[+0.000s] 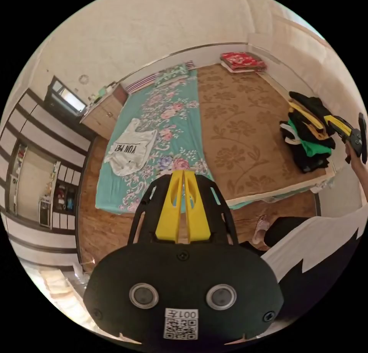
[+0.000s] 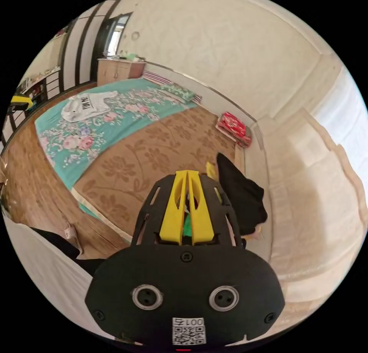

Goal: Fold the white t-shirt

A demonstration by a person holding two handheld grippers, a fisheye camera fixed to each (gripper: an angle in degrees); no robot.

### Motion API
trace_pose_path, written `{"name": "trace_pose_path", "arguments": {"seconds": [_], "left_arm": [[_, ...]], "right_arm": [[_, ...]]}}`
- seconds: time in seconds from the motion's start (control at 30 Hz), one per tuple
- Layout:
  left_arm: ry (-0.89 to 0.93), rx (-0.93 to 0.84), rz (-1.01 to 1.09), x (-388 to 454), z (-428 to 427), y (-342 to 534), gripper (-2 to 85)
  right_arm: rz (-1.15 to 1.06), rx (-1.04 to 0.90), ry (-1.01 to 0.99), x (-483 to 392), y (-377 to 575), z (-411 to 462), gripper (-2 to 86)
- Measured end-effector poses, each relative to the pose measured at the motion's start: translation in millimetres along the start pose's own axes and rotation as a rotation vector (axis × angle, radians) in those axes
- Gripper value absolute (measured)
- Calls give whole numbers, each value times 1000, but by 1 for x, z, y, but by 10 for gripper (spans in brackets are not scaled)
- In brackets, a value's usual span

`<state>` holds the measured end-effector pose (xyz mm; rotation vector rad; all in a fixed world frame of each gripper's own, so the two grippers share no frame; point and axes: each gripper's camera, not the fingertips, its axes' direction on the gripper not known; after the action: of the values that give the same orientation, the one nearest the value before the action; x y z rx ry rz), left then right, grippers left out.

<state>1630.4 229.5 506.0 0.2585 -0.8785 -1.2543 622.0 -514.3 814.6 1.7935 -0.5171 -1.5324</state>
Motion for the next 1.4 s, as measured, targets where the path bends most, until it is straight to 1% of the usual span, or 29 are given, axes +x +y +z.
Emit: {"name": "trace_pose_path", "arguments": {"seconds": [0.03, 0.1, 0.17, 0.23, 0.3, 0.37, 0.4, 0.5, 0.6, 0.67, 0.73, 0.77, 0.83, 0.87, 0.93, 0.97, 1.03, 1.07, 1.17, 1.23, 1.27, 1.33, 1.37, 1.4], "left_arm": [[-40, -8, -35, -24, -3, 26, -10], [-119, -10, -48, -59, -2, 62, -10], [-193, 4, -59, -96, 2, 94, -10], [-227, -22, -70, -149, 12, 127, -10], [-225, -33, -75, -191, 18, 147, -10], [-218, -34, -103, -232, 25, 163, -10], [-201, -40, -124, -259, 32, 172, -10], [-131, -53, -178, -324, 60, 187, -10], [-62, -97, -209, -384, 103, 194, -10], [-34, -132, -230, -420, 132, 199, -10], [-10, -203, -244, -471, 172, 205, -10], [-11, -226, -245, -484, 182, 207, -10], [-11, -325, -265, -540, 219, 213, -10], [-10, -343, -270, -554, 228, 214, -10], [-7, -385, -277, -610, 264, 217, -10], [-4, -397, -279, -623, 275, 217, -10], [10, -430, -284, -673, 321, 212, -9], [12, -427, -281, -684, 333, 210, -9], [29, -394, -228, -733, 406, 185, -8], [71, -344, -139, -769, 472, 149, -4], [83, -324, -109, -778, 488, 137, -2], [101, -197, 16, -815, 553, 84, 22], [97, -167, 57, -824, 569, 70, 36], [83, -146, 149, -841, 607, 40, 64]], "right_arm": [[-34, 28, -21, -25, -27, -12, 2], [-22, 92, -41, -64, -68, -31, 2], [54, 183, -71, -118, -121, -51, 2], [115, 199, -76, -159, -163, -62, 3], [79, 226, -132, -201, -206, -76, 4], [-49, 268, -228, -255, -259, -90, 6], [-76, 261, -254, -267, -272, -92, 8], [-131, 161, -348, -321, -337, -91, 18], [-175, 98, -444, -372, -395, -73, 53], [-247, 41, -488, -421, -442, -47, 79], [-289, -17, -509, -460, -478, -20, 87], [-309, -64, -532, -486, -502, 0, 89], [-320, -157, -574, -524, -539, 32, 89], [-335, -216, -600, -550, -564, 52, 89], [-354, -283, -609, -585, -599, 80, 92], [-356, -324, -600, -607, -622, 97, 94], [-358, -365, -602, -637, -653, 121, 95], [-346, -389, -613, -655, -672, 137, 96], [-316, -448, -604, -695, -712, 177, 91], [-300, -508, -597, -715, -728, 198, 80], [-292, -550, -625, -724, -736, 206, 70], [-236, -542, -628, -725, -748, 200, 48], [-179, -530, -644, -723, -751, 191, 35], [-154, -515, -664, -722, -751, 185, 28]]}}
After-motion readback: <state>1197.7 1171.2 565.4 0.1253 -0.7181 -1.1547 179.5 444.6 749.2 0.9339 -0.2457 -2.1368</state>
